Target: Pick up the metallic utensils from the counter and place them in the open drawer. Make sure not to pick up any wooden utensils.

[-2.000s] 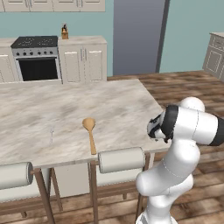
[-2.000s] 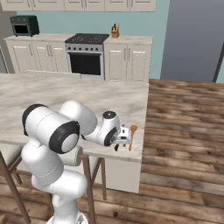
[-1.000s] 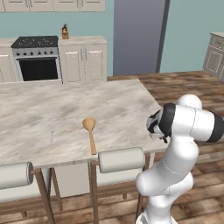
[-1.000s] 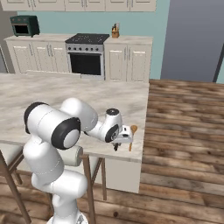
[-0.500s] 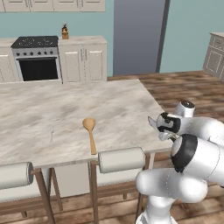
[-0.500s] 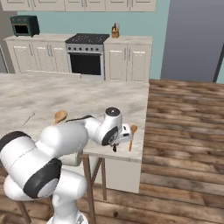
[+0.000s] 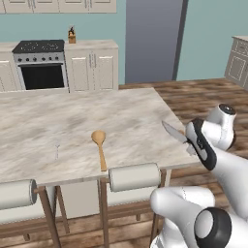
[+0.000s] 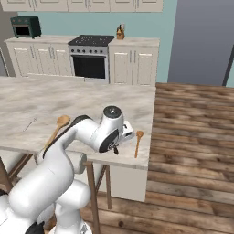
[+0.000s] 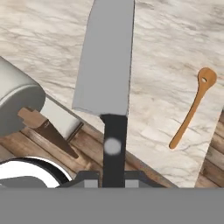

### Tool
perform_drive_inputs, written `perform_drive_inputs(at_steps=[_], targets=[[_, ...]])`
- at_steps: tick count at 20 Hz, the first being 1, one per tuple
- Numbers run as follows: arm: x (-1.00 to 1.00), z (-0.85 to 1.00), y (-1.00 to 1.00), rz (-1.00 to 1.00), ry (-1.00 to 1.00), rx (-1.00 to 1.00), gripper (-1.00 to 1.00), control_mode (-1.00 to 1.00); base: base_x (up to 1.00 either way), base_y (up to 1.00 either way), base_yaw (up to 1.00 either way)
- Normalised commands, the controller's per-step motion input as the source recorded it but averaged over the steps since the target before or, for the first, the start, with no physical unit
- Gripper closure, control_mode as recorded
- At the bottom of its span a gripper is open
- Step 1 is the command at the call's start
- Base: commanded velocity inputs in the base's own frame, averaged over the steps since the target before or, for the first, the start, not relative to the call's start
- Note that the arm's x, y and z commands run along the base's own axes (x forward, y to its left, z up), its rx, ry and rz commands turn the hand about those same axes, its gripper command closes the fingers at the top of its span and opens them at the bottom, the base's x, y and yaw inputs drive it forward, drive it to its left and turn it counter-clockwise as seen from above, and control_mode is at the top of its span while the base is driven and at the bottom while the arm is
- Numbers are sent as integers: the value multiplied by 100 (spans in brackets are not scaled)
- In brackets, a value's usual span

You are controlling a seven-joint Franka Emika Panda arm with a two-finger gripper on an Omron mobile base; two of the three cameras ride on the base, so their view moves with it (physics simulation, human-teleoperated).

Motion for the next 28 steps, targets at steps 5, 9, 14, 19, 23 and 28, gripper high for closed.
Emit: perform_drive_inputs(at_steps=[5, 9, 14, 19, 23, 28], targets=[[-6, 39, 0, -2, 5, 0, 100, -100, 0, 0, 0], [0, 37, 0, -15, 15, 2, 100, -100, 0, 0, 0], [-6, 50, 0, -14, 16, 4, 100, -100, 0, 0, 0], [-23, 18, 0, -2, 9, 0, 100, -100, 0, 0, 0], [-23, 0, 9, 0, 5, 0, 100, -100, 0, 0, 0], [-21, 0, 18, 0, 3, 0, 100, -100, 0, 0, 0]])
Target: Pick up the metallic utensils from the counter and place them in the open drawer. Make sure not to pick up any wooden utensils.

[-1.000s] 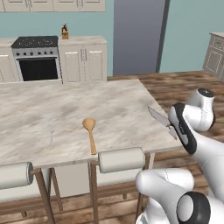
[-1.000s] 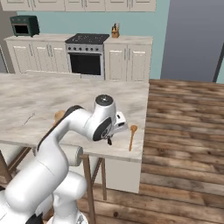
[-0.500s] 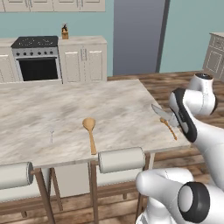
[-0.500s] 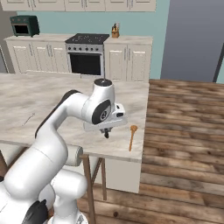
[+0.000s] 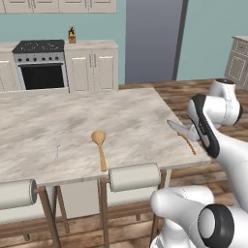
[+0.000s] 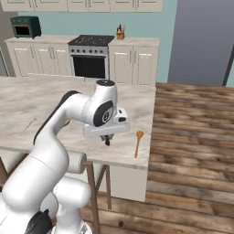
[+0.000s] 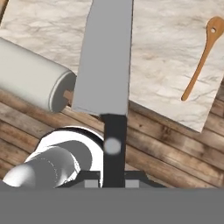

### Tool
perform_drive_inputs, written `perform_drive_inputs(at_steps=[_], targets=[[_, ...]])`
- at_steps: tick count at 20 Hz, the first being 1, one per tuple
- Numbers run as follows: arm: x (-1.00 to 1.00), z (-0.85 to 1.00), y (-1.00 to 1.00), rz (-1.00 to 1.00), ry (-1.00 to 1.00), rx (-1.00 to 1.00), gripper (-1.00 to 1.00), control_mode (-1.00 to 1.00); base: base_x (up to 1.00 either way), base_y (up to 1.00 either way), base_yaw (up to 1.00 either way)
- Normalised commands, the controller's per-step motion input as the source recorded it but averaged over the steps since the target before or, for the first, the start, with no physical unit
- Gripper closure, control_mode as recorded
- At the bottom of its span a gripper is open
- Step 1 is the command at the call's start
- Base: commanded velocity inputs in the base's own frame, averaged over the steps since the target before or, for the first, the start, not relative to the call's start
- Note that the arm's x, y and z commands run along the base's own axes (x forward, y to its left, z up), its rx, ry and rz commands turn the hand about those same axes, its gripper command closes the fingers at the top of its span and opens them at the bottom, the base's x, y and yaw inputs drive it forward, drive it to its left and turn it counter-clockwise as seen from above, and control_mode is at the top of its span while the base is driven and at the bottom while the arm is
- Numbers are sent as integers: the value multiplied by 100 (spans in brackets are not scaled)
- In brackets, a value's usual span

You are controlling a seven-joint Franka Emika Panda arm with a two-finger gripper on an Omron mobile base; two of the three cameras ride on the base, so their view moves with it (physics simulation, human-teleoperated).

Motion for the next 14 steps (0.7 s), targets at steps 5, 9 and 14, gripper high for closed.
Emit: perform_drive_inputs(at_steps=[5, 9, 14], targets=[[-19, -7, 21, 0, 5, 0, 100, -100, 0, 0, 0], [0, 0, 0, 0, 0, 0, 100, 100, -41, 6, 1], [0, 0, 0, 0, 0, 0, 100, 100, -70, -7, 0]])
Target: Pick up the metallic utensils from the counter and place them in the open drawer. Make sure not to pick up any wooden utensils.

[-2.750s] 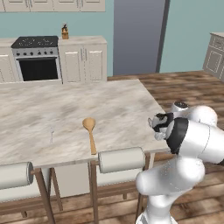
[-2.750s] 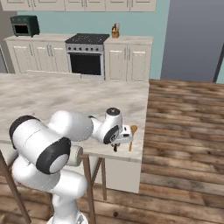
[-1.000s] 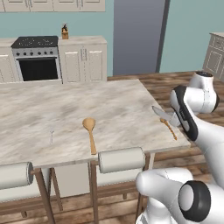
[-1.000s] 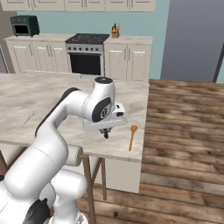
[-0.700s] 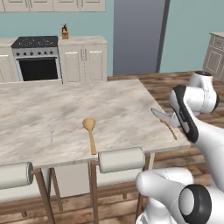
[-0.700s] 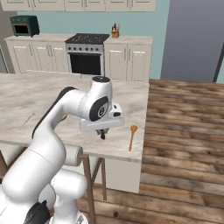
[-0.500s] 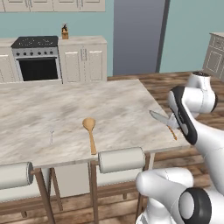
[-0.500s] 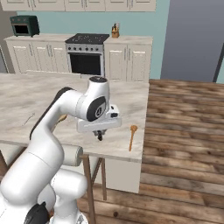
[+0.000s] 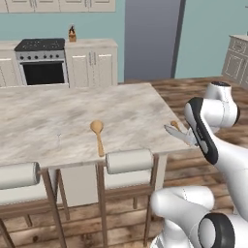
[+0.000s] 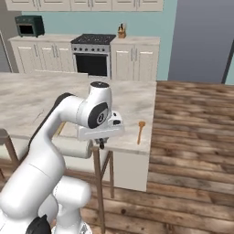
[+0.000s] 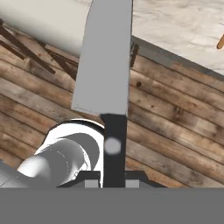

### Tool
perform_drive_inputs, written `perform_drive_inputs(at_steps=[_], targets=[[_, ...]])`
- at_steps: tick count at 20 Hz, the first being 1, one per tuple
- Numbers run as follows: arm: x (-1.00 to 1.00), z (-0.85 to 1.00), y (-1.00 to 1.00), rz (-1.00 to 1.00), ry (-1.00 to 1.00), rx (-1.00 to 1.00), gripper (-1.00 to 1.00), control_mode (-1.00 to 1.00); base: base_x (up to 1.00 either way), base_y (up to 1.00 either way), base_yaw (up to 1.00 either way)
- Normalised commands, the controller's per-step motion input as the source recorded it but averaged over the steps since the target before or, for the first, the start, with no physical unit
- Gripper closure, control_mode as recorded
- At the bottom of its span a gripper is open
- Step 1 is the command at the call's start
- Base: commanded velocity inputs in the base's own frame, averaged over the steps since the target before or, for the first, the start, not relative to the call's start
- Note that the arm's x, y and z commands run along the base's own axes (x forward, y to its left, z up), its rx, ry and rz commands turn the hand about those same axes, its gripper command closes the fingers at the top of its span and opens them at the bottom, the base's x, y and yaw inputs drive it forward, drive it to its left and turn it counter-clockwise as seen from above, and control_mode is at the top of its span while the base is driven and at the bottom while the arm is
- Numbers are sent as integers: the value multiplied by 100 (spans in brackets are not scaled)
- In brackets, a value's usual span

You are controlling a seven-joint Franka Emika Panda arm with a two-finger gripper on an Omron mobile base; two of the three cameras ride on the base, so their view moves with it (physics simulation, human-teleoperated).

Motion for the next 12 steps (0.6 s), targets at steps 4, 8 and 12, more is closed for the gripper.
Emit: perform_drive_inputs(at_steps=[4, 8, 12], targets=[[0, 0, 0, 0, 0, 0, 100, 100, -62, -18, 0], [0, 0, 0, 0, 0, 0, 100, 100, -47, -34, 1], [0, 0, 0, 0, 0, 0, 100, 100, -38, -62, 4]])
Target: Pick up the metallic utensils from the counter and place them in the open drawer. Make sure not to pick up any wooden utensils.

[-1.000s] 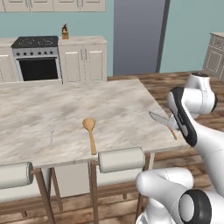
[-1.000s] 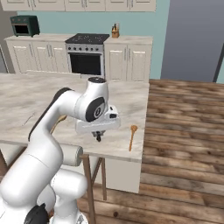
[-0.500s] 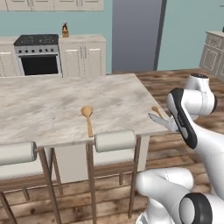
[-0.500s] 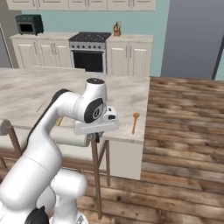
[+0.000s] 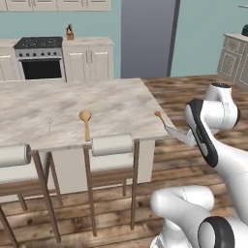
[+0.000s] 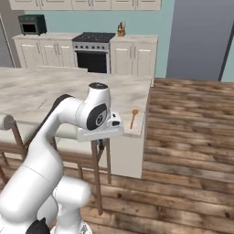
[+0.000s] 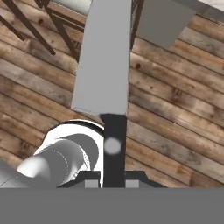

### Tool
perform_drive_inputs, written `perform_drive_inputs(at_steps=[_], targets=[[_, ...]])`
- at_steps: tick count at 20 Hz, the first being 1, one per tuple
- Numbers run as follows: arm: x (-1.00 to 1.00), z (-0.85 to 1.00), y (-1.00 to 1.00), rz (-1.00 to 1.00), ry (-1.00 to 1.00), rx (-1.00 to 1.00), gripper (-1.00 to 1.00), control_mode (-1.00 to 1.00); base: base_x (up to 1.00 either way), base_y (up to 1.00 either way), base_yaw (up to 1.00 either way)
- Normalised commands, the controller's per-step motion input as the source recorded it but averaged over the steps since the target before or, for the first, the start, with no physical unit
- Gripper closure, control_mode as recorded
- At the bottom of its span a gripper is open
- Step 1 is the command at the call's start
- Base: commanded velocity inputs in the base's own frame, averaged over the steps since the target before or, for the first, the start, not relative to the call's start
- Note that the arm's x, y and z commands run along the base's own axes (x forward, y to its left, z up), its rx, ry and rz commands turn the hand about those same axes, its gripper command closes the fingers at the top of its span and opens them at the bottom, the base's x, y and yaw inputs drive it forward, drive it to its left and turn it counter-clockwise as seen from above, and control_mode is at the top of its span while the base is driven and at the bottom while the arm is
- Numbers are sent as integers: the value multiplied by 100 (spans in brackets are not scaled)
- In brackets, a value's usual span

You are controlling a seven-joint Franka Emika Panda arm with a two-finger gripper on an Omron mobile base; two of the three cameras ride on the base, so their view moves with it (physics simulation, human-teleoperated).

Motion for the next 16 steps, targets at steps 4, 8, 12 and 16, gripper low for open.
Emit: perform_drive_inputs(at_steps=[4, 8, 12, 16], targets=[[0, 0, 0, 0, 0, 0, 100, 100, -20, -71, 6], [0, 0, 0, 0, 0, 0, 100, 100, -16, -78, 9], [0, 0, 0, 0, 0, 0, 100, 100, -25, -90, 4], [0, 0, 0, 0, 0, 0, 100, 100, -34, -99, 0]])
